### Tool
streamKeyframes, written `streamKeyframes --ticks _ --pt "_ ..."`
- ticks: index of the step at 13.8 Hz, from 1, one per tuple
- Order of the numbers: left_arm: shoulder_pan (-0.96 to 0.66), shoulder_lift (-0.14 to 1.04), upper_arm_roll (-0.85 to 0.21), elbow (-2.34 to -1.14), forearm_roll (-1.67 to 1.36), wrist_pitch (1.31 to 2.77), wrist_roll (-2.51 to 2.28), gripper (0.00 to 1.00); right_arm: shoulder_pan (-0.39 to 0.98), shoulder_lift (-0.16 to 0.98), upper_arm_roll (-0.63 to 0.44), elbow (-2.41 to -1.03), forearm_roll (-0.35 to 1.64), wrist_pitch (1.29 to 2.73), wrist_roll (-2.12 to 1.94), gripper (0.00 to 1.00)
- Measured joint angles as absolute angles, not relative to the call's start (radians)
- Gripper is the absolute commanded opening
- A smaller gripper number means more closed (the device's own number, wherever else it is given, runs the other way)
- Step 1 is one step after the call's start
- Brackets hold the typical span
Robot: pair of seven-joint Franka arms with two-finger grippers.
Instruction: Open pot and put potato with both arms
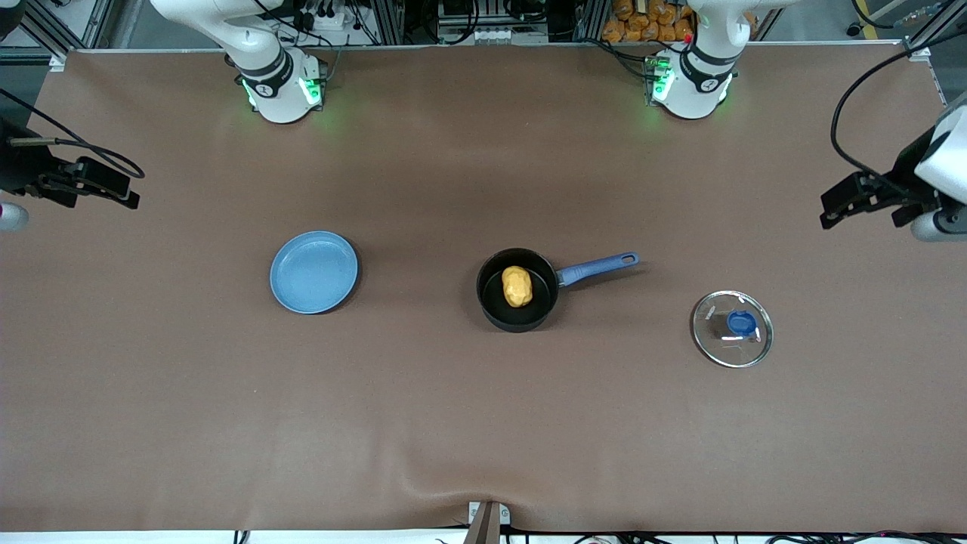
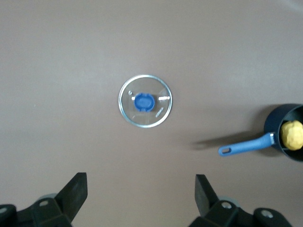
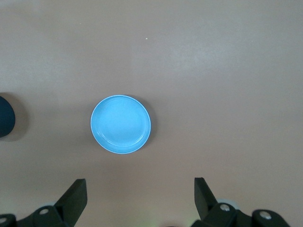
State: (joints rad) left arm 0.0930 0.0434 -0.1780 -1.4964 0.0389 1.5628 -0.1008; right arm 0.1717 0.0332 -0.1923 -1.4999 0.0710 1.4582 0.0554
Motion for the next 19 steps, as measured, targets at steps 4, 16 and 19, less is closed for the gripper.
streamKeyframes --ticks 4,16,19 --pt "0.092 -0.009 -0.167 -1.495 0.026 1.486 -0.101 1.00 0.133 0.026 -0.163 -1.500 0.052 1.458 0.056 1.00" --pt "-0.039 -0.052 -0.045 -1.505 0.010 1.393 -0.101 1.00 0.120 0.007 -0.133 -1.500 -0.007 1.458 0.056 1.00" --pt "-0.039 -0.052 -0.043 -1.506 0.007 1.388 -0.098 1.00 0.120 -0.004 -0.133 -1.500 -0.007 1.458 0.056 1.00"
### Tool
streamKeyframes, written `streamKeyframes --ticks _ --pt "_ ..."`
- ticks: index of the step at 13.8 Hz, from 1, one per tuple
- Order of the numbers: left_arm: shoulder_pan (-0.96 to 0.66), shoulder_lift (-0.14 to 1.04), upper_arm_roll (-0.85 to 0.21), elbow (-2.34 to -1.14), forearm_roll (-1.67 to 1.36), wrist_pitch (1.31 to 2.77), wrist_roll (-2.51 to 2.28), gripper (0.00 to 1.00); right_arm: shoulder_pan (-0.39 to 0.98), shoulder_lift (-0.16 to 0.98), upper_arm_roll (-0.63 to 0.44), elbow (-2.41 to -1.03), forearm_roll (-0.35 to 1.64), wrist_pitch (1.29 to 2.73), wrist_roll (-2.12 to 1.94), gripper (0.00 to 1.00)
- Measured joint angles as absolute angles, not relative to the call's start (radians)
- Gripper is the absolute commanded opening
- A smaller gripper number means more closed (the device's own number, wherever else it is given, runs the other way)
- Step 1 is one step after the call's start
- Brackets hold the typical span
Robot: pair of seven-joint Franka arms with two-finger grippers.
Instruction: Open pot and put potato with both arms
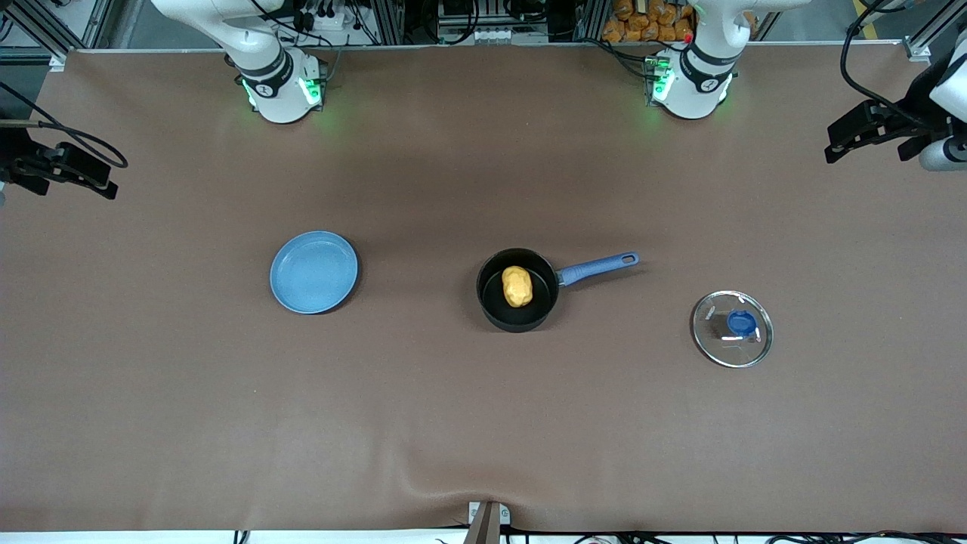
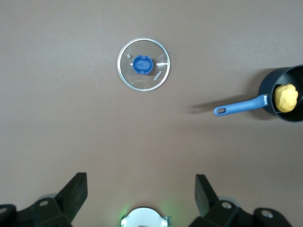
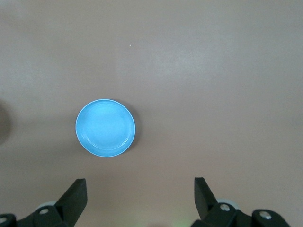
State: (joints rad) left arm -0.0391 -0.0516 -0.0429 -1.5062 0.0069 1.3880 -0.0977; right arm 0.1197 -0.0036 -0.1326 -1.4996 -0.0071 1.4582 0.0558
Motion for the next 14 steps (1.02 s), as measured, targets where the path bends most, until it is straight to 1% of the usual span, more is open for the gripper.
streamKeyframes --ticks 5,10,14 --pt "-0.058 -0.068 -0.012 -1.521 -0.004 1.383 -0.082 1.00 0.119 -0.006 -0.132 -1.500 -0.007 1.458 0.056 1.00" --pt "-0.060 -0.080 -0.006 -1.539 -0.004 1.383 -0.082 1.00 0.101 -0.006 -0.123 -1.500 -0.007 1.458 0.056 1.00" --pt "-0.060 -0.080 -0.004 -1.543 -0.004 1.383 -0.082 1.00 0.017 -0.006 -0.046 -1.502 -0.007 1.458 0.054 1.00"
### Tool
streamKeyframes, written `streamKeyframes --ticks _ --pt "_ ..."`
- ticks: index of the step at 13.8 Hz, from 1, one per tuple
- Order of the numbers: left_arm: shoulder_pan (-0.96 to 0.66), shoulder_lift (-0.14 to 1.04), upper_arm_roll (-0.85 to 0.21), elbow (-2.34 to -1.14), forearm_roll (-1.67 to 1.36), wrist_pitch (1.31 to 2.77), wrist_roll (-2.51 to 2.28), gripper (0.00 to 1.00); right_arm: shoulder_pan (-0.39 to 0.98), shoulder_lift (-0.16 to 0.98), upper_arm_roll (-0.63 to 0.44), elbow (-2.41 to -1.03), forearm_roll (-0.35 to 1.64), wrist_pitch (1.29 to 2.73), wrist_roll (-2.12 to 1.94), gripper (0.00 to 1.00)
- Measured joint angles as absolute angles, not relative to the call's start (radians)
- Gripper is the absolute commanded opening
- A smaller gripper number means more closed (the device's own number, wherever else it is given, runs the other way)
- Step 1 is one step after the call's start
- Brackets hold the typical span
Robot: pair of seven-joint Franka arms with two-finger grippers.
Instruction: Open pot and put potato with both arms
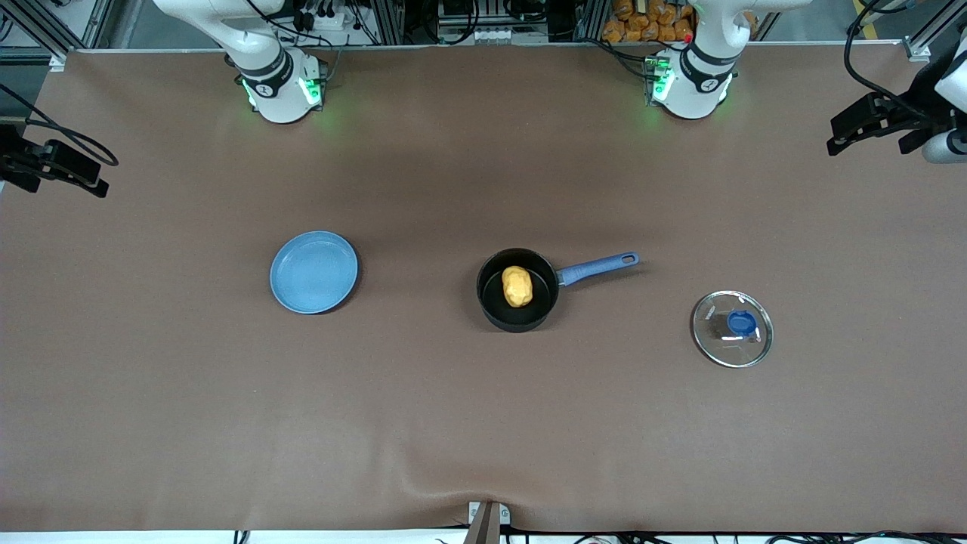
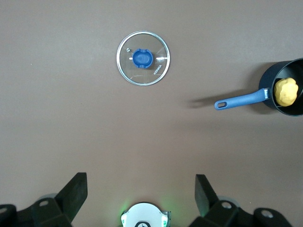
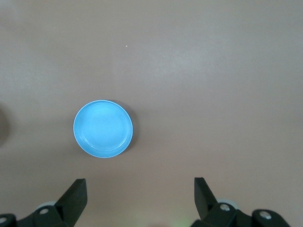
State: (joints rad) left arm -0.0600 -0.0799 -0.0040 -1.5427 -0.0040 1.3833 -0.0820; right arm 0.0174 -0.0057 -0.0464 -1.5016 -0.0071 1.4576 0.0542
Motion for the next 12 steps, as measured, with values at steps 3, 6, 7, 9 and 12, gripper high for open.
streamKeyframes --ticks 3,6,7,9,12 --pt "-0.060 -0.080 -0.004 -1.544 -0.004 1.383 -0.082 1.00 0.009 -0.006 -0.030 -1.502 -0.007 1.457 0.054 1.00" --pt "-0.060 -0.079 -0.003 -1.545 -0.004 1.383 -0.082 1.00 0.009 -0.006 -0.026 -1.502 -0.007 1.457 0.054 1.00" --pt "-0.060 -0.078 -0.003 -1.546 -0.004 1.383 -0.082 1.00 0.009 -0.006 -0.025 -1.502 -0.007 1.457 0.054 1.00" --pt "-0.060 -0.078 -0.003 -1.546 -0.004 1.383 -0.082 1.00 0.009 -0.006 -0.022 -1.502 -0.007 1.457 0.054 1.00" --pt "-0.060 -0.078 -0.003 -1.546 -0.004 1.383 -0.082 1.00 0.009 -0.006 -0.020 -1.502 -0.007 1.457 0.054 1.00"
